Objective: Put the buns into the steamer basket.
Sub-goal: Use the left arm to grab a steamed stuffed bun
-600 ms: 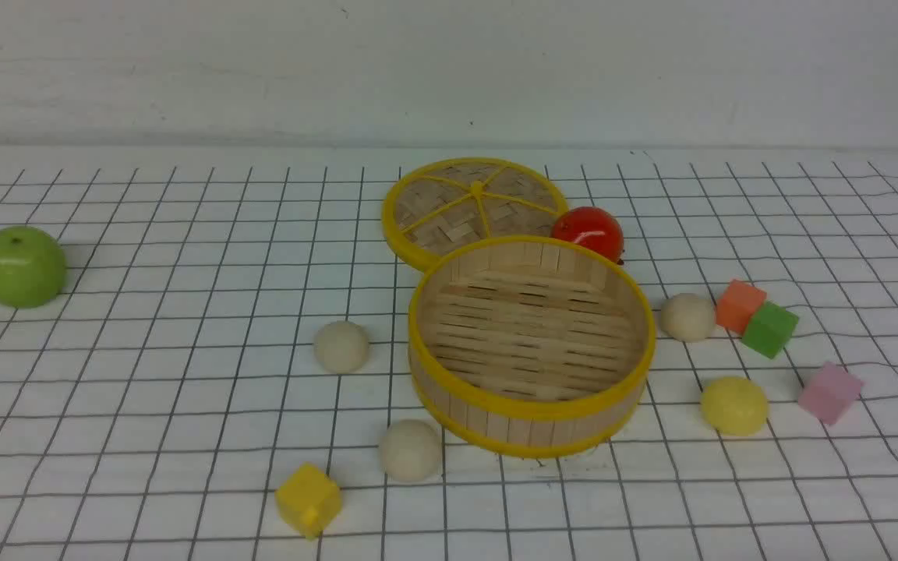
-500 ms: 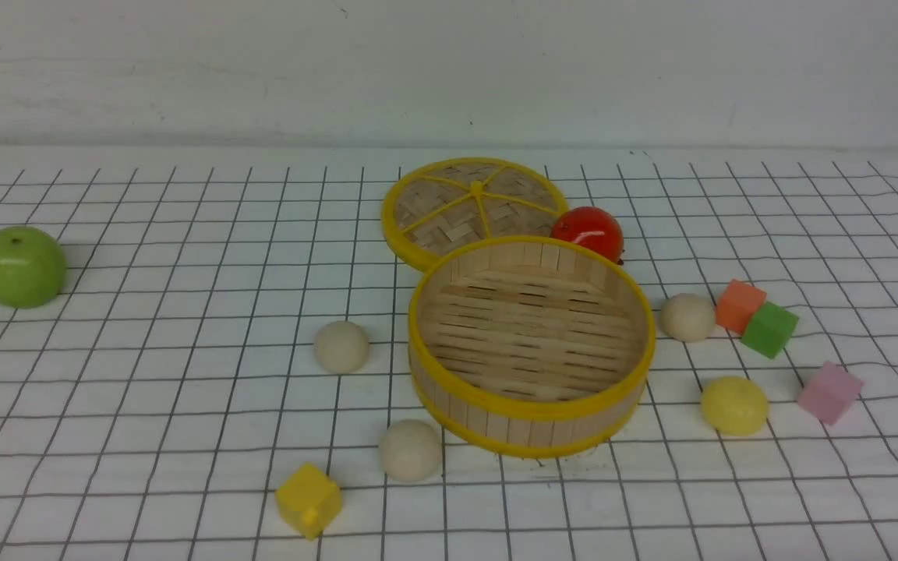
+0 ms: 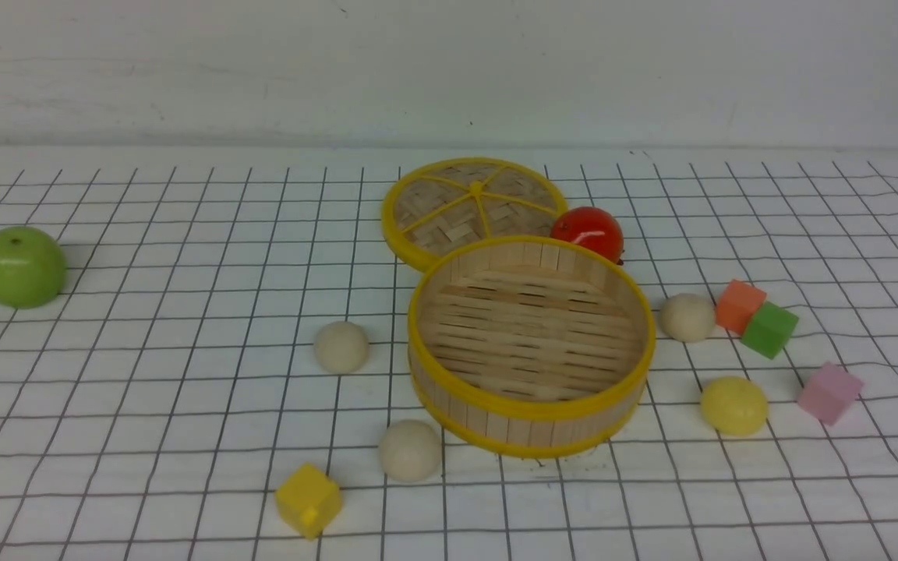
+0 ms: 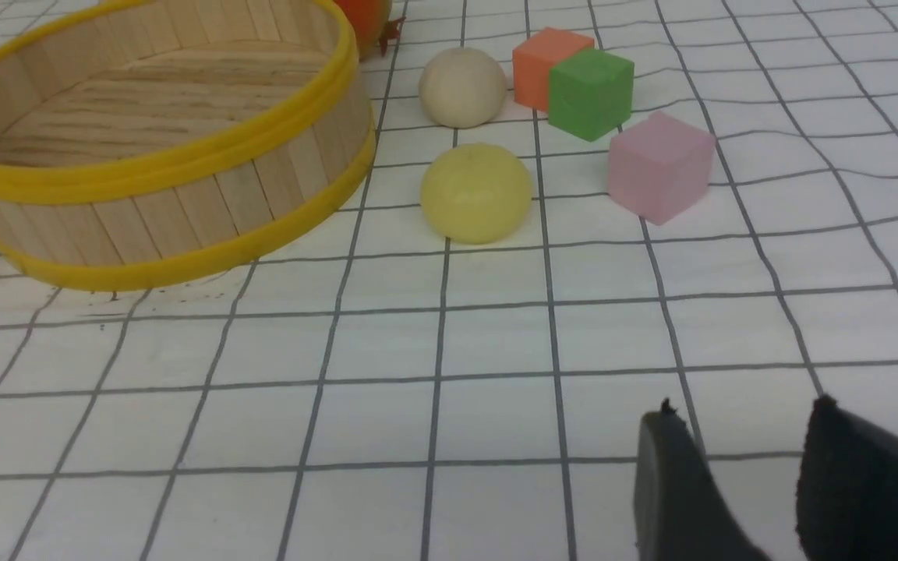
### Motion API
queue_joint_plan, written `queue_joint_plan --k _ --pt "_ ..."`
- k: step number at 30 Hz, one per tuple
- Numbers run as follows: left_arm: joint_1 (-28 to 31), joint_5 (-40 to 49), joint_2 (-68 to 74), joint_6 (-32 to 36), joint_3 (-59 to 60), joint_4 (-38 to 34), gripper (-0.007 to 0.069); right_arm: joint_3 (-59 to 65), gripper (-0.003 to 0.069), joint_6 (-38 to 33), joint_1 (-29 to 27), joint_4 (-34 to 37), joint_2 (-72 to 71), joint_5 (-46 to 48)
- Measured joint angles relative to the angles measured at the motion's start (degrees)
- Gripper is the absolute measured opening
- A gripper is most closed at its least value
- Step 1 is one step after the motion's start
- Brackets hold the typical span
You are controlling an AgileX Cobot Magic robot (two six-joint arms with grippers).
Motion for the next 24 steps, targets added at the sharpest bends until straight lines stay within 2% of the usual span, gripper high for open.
queue_joint_plan --k 6,9,11,13,18,19,21,22,24 --pt "0.00 -1.55 0.00 0.00 0.00 -1.83 0.0238 0.00 0.0241 0.00 0.00 0.00 0.00 0.00" --pt "0.00 -4.76 0.00 -1.77 0.00 -8.75 0.0238 0.00 0.0241 0.00 0.00 0.00 0.00 0.00" --pt "0.00 -8.82 0.00 -4.64 0.00 -18.65 0.0238 0.00 0.0241 0.00 0.00 0.00 0.00 0.00" --pt "0.00 -13.51 0.00 -6.06 0.00 -25.19 0.0238 0.00 0.0241 0.00 0.00 0.00 0.00 0.00" --pt "0.00 -23.34 0.00 -5.22 0.00 -30.70 0.0225 0.00 0.0241 0.00 0.00 0.00 0.00 0.00" --pt "0.00 -23.89 0.00 -5.10 -0.13 -31.14 0.0211 0.00 0.0241 0.00 0.00 0.00 0.00 0.00" --pt "0.00 -19.16 0.00 -4.25 -3.26 -31.19 0.0125 0.00 0.0241 0.00 0.00 0.00 0.00 0.00" --pt "0.00 -18.64 0.00 -4.25 -3.66 -31.08 0.0125 0.00 0.0241 0.00 0.00 0.00 0.00 0.00" --pt "0.00 -11.93 0.79 -1.06 -9.29 -27.88 0.0036 0.00 0.0241 0.00 0.00 0.00 0.00 0.00"
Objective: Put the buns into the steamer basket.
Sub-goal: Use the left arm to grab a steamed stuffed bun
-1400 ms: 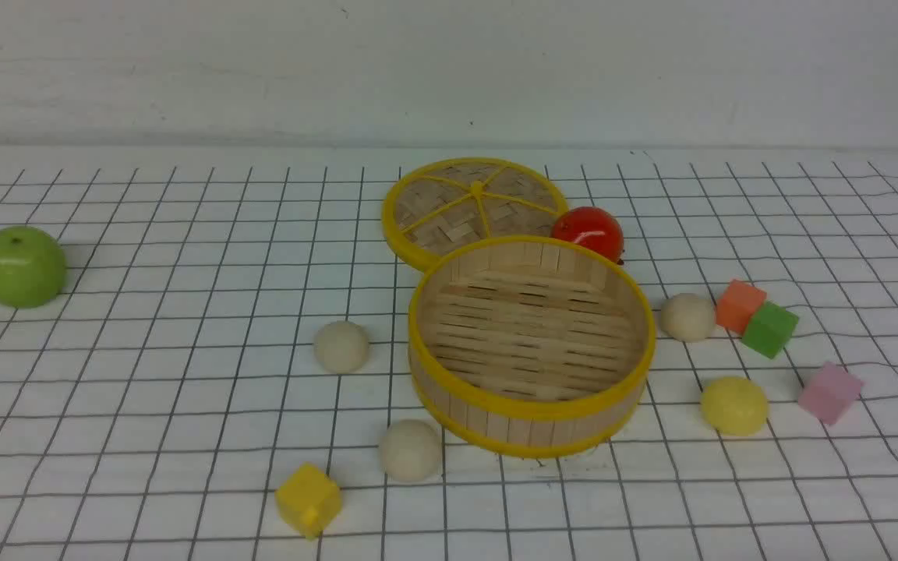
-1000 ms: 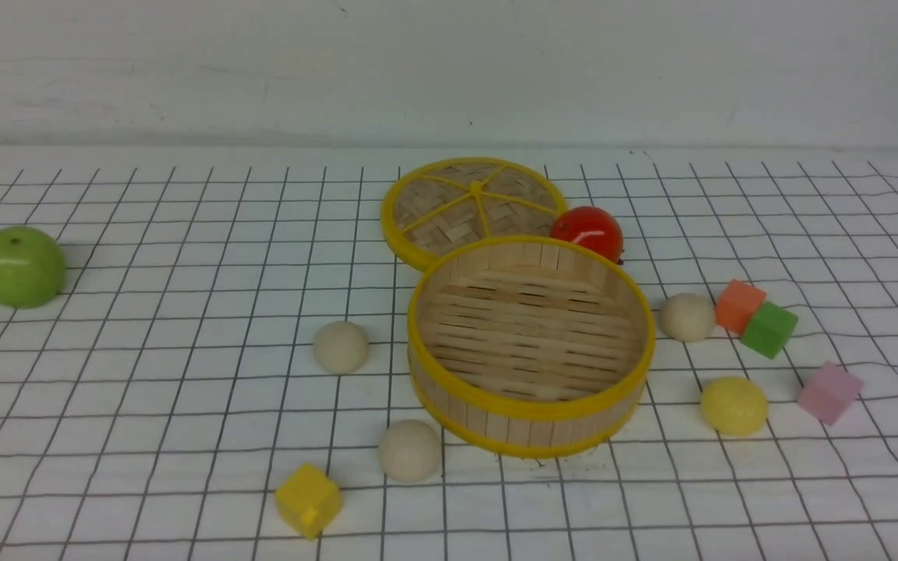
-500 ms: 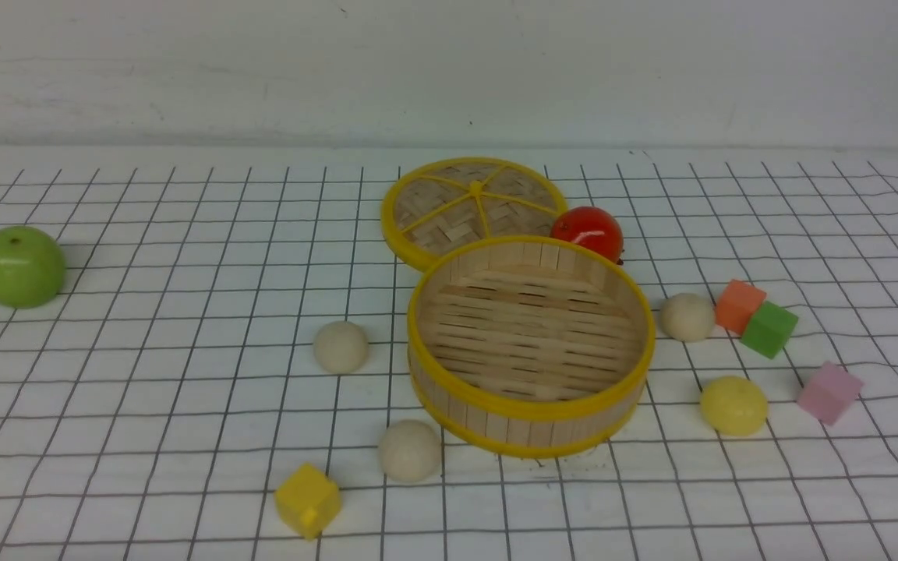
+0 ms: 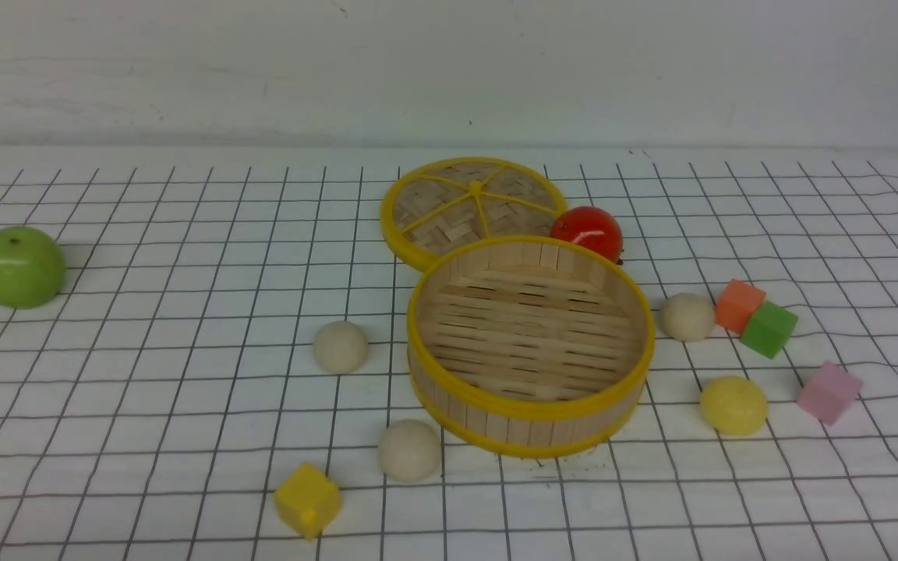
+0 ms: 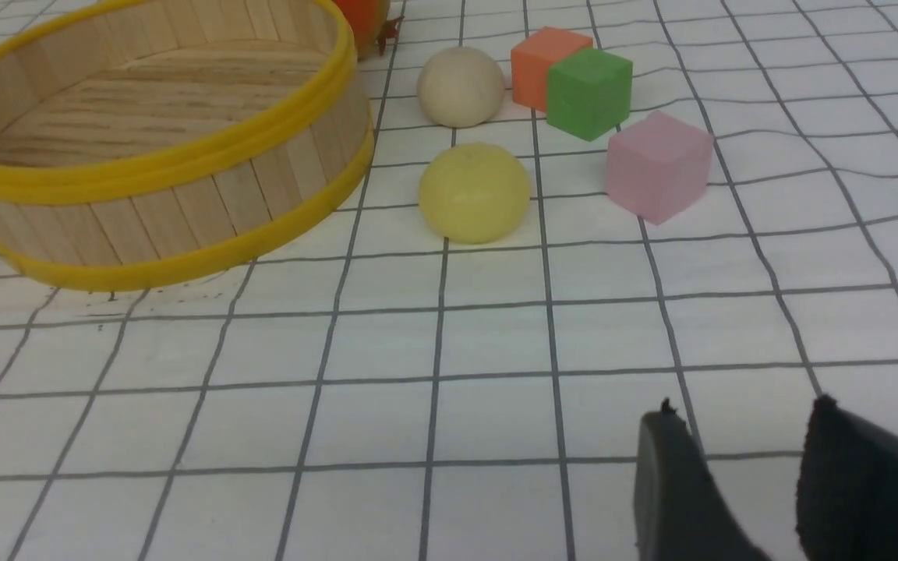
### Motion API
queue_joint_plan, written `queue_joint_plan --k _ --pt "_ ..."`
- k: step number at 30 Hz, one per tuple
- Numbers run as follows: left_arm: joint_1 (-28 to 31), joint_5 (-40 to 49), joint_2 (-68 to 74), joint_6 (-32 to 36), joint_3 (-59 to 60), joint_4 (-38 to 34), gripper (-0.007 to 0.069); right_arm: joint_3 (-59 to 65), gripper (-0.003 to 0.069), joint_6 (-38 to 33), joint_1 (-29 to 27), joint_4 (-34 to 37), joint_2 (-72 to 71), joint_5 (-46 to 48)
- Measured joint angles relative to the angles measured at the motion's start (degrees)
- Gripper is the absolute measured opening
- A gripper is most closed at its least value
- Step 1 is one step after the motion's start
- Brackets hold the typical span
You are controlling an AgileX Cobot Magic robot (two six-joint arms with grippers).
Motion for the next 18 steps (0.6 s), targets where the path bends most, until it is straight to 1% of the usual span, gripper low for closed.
queue_joint_plan --k 1,2,6,8,9,10,12,13,14,15,16,17,18 --pt "0.00 0.60 0.50 0.25 -0.55 0.76 0.0022 0.00 0.0241 0.00 0.00 0.00 0.00 0.00" --pt "0.00 5.01 3.49 1.43 -4.49 3.95 -0.0013 0.00 0.0241 0.00 0.00 0.00 0.00 0.00" --pt "0.00 20.29 16.60 2.14 -16.22 13.58 -0.0013 0.00 0.0241 0.00 0.00 0.00 0.00 0.00" --pt "0.00 29.09 25.49 2.21 -22.41 18.58 -0.0013 0.00 0.0241 0.00 0.00 0.00 0.00 0.00" --pt "0.00 31.41 28.24 2.21 -24.16 19.90 -0.0013 0.00 0.0241 0.00 0.00 0.00 0.00 0.00" --pt "0.00 35.73 34.54 2.27 -27.89 22.58 -0.0013 0.00 0.0241 0.00 0.00 0.00 0.00 0.00" --pt "0.00 38.60 44.08 3.03 -32.43 25.39 -0.0013 0.00 0.0241 0.00 0.00 0.00 0.00 0.00" --pt "0.00 38.60 44.91 3.03 -32.43 25.54 -0.0013 0.00 0.0241 0.00 0.00 0.00 0.00 0.00" --pt "0.00 37.99 53.01 5.25 -35.66 25.84 -0.0013 0.00 0.0241 0.00 0.00 0.00 0.00 0.00" --pt "0.00 37.99 53.01 5.57 -35.98 25.77 -0.0013 0.00 0.0241 0.00 0.00 0.00 0.00 0.00" --pt "-0.51 37.08 59.23 7.69 -38.10 24.70 -0.0013 0.00 0.0241 0.00 0.00 0.00 0.00 0.00" --pt "-0.65 36.84 59.95 8.35 -38.69 24.56 -0.0013 0.00 0.0241 0.00 0.00 0.00 0.00 0.00" --pt "-3.01 35.90 65.04 10.40 -41.03 23.76 -0.0013 0.00 0.0241 0.00 0.00 0.00 0.00 0.00"
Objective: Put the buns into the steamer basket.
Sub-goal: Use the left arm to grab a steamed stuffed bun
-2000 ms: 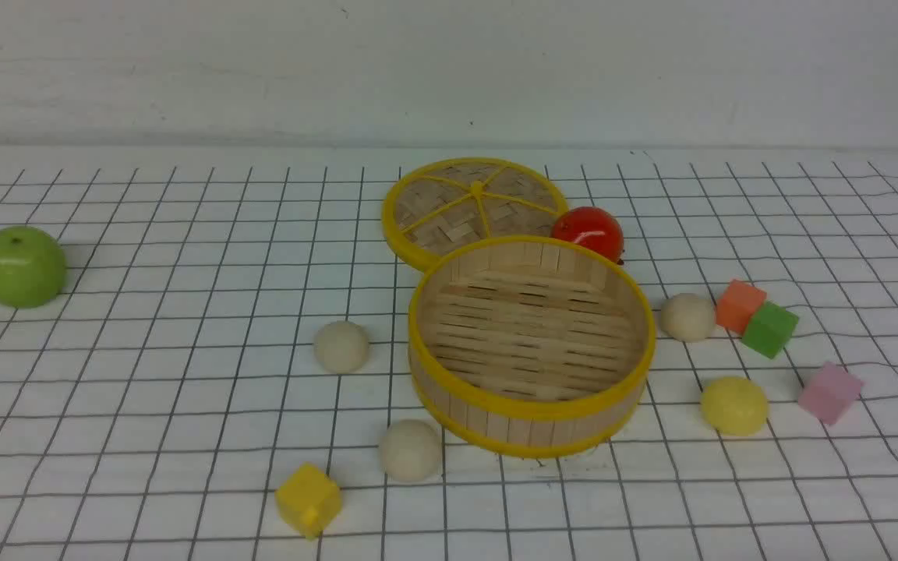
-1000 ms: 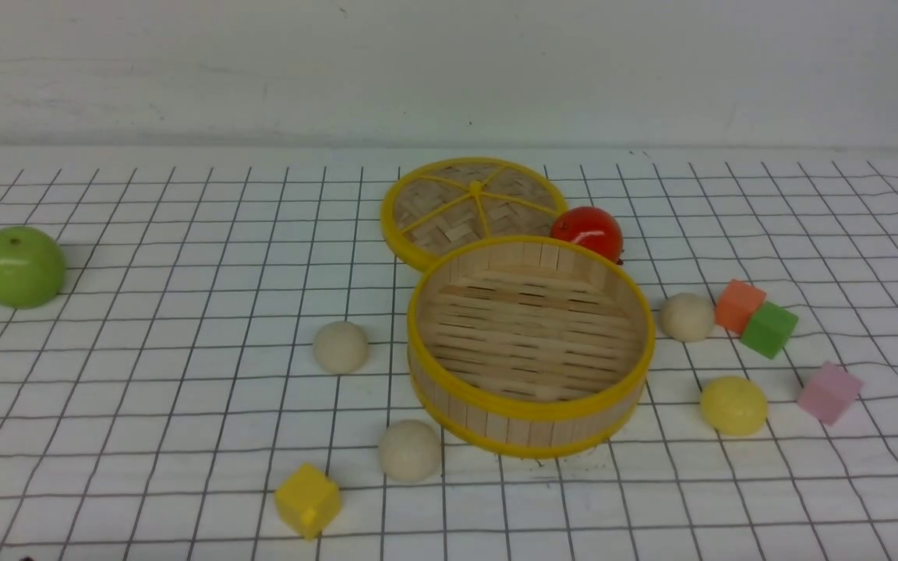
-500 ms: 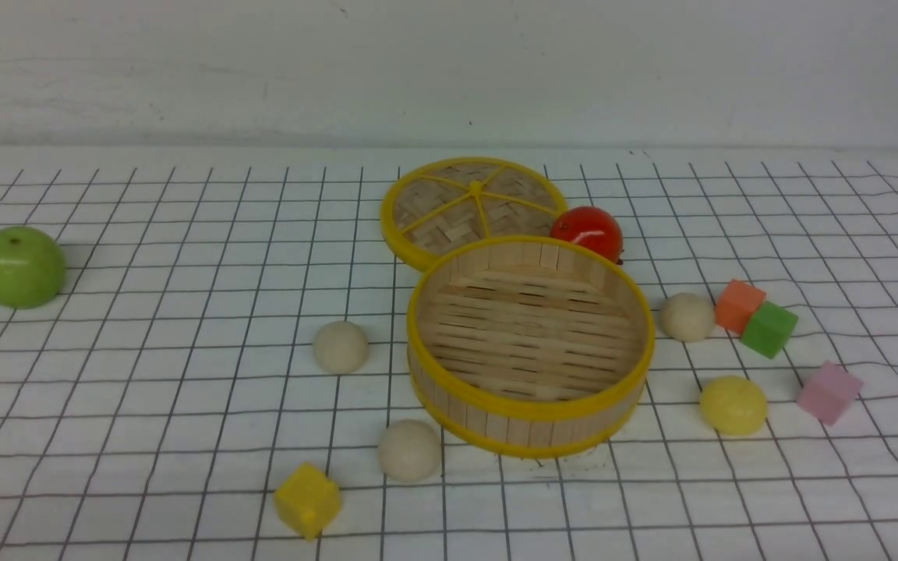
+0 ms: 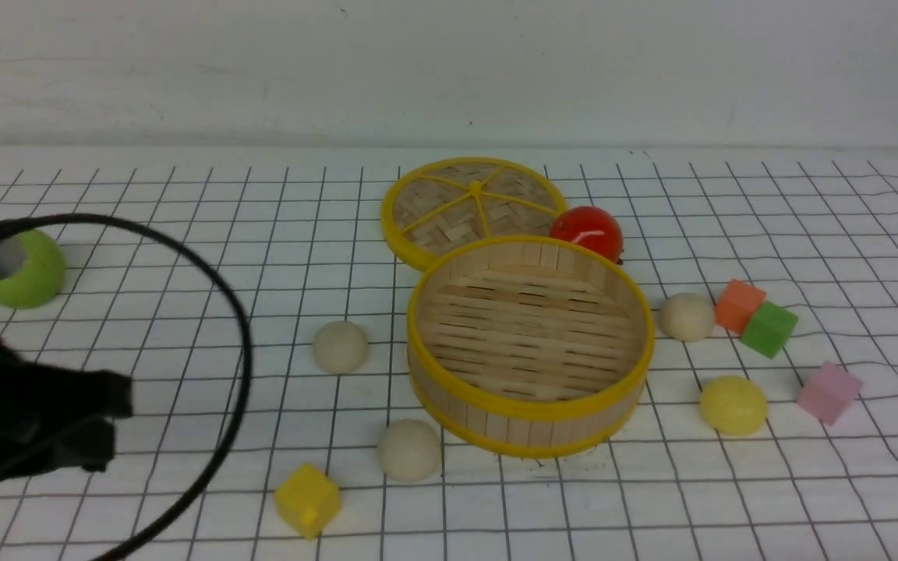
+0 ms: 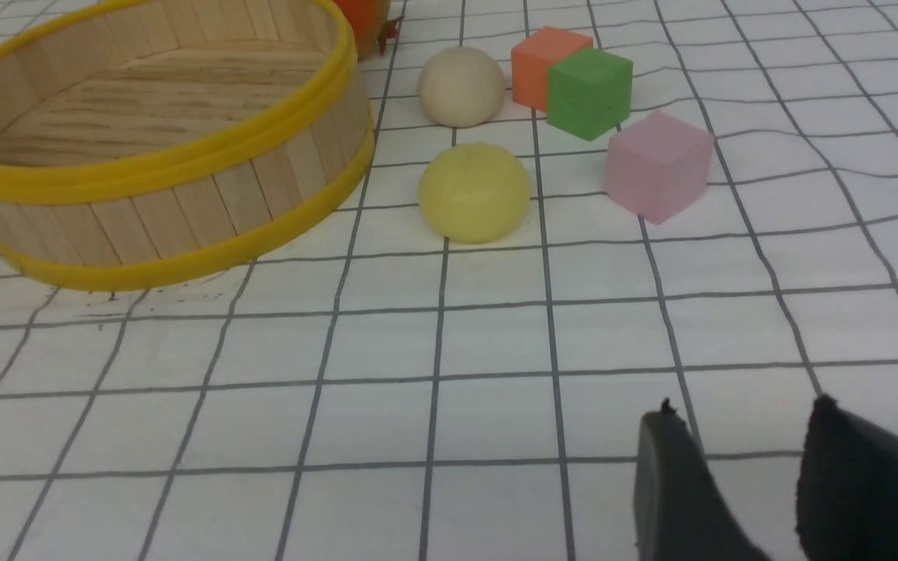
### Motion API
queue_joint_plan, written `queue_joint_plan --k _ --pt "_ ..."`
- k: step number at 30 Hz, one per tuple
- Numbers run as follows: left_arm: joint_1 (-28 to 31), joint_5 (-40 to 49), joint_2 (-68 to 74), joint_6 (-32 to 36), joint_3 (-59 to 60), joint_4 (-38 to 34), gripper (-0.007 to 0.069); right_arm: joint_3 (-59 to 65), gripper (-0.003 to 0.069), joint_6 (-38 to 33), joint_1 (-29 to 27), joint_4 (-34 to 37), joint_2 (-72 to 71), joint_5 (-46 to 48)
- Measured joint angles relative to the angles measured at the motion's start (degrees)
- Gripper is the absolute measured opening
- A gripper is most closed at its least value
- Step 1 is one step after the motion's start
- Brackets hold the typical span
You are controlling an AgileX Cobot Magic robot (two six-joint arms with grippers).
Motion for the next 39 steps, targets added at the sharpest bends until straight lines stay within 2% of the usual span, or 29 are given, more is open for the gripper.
queue_joint_plan --k 2,3,4,5,7,12,20,22,27,28,31,34,39 --pt "-6.51 -0.94 5.48 1.33 -3.17 0.20 -0.0013 0.00 0.0241 0.00 0.00 0.00 0.00 0.00" --pt "-6.51 -1.02 5.93 1.33 -3.48 0.20 -0.0013 0.00 0.0241 0.00 0.00 0.00 0.00 0.00" --pt "-9.04 -1.02 7.69 1.19 -4.42 0.68 -0.0013 0.00 0.0241 0.00 0.00 0.00 0.00 0.00" --pt "-13.84 -0.97 11.23 -0.06 -7.00 2.21 -0.0013 0.00 0.0241 0.00 0.00 0.00 0.00 0.00" --pt "-18.79 -0.76 15.80 -2.48 -10.35 4.43 -0.0013 0.00 0.0241 0.00 0.00 0.00 0.00 0.00" --pt "-25.63 -0.70 26.29 -4.63 -18.20 7.67 -0.0013 0.00 0.0241 0.00 0.00 0.00 0.00 0.00" --pt "-26.10 -0.56 37.19 -4.63 -28.32 8.91 -0.0004 0.00 0.0241 0.00 0.00 0.00 0.00 0.00" --pt "-26.01 -0.29 38.89 -4.63 -30.05 9.57 0.0019 0.00 0.0241 0.00 0.00 0.00 0.00 0.00" --pt "-25.94 1.43 43.71 -4.63 -32.60 12.66 0.0164 0.00 0.0241 0.00 0.00 0.00 0.00 0.00" --pt "-25.94 1.43 43.80 -4.63 -32.60 12.66 0.0164 0.00 0.0241 0.00 0.00 0.00 0.00 0.00" --pt "-25.94 1.59 44.65 -4.63 -32.84 13.49 0.0250 0.00 0.0241 0.00 0.00 0.00 0.00 0.00" --pt "-25.94 1.10 44.92 -4.63 -33.18 14.79 0.0277 0.00 0.0241 0.00 0.00 0.00 0.00 0.00" --pt "-25.94 0.23 45.81 -4.63 -33.18 15.98 0.0279 0.00 0.0241 0.00 0.00 0.00 0.00 0.00"
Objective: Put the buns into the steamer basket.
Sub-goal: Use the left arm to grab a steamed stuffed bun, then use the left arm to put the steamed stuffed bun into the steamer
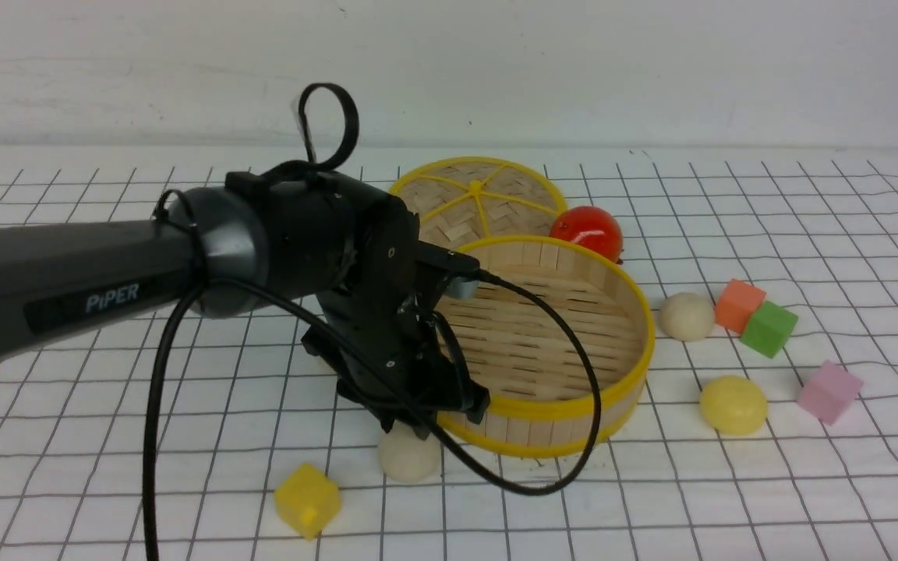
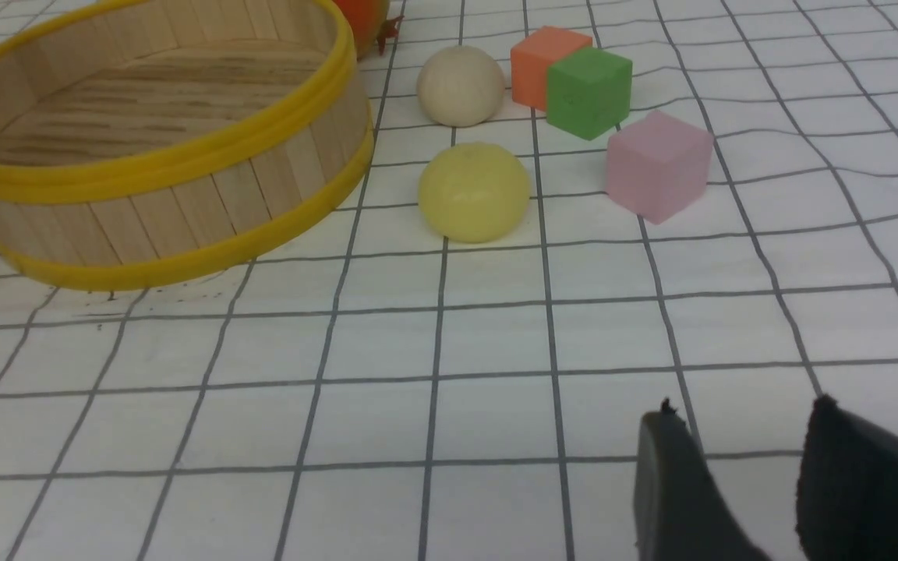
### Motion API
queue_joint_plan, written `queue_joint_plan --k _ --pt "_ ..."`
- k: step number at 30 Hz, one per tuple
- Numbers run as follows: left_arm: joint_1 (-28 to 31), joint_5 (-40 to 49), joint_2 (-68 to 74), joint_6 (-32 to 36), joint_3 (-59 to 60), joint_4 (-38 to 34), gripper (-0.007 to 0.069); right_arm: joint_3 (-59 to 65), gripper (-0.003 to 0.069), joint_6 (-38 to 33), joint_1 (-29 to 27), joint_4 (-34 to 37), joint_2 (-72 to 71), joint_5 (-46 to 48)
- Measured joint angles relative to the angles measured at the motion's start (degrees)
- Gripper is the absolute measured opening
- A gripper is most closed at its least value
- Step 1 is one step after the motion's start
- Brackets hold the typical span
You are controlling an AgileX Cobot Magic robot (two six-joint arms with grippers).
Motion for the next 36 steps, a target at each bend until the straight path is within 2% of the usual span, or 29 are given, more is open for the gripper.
queue_joint_plan --k 9,11,14,17,23,27,33,36 --pt "0.00 -1.29 1.73 -0.04 0.00 0.25 0.0233 0.00 0.0241 0.00 0.00 0.00 0.00 0.00" --pt "0.00 -1.29 1.73 -0.06 0.00 0.25 0.0181 0.00 0.0241 0.00 0.00 0.00 0.00 0.00" --pt "0.00 -0.61 1.73 -0.13 0.00 0.12 0.0060 0.00 0.0241 0.00 0.00 0.00 0.00 0.00" --pt "0.00 0.90 1.67 -0.18 -0.06 0.00 -0.0011 0.00 0.0241 0.00 0.00 0.00 0.00 0.00" --pt "0.00 5.97 -1.83 -0.18 -2.02 -2.00 -0.0013 0.00 0.0241 0.00 0.00 0.00 0.00 0.00" --pt "0.00 6.10 -4.91 0.95 -6.34 -5.32 -0.0013 0.00 0.0241 0.00 0.00 0.00 0.00 0.00" --pt "-0.05 -0.09 -2.32 7.17 -11.77 -11.26 -0.0013 0.00 0.0241 0.00 0.00 0.00 0.00 0.00" --pt "-0.05 -4.17 1.81 8.10 -12.70 -12.00 -0.0013 0.00 0.0241 0.00 0.00 0.00 0.00 0.00"
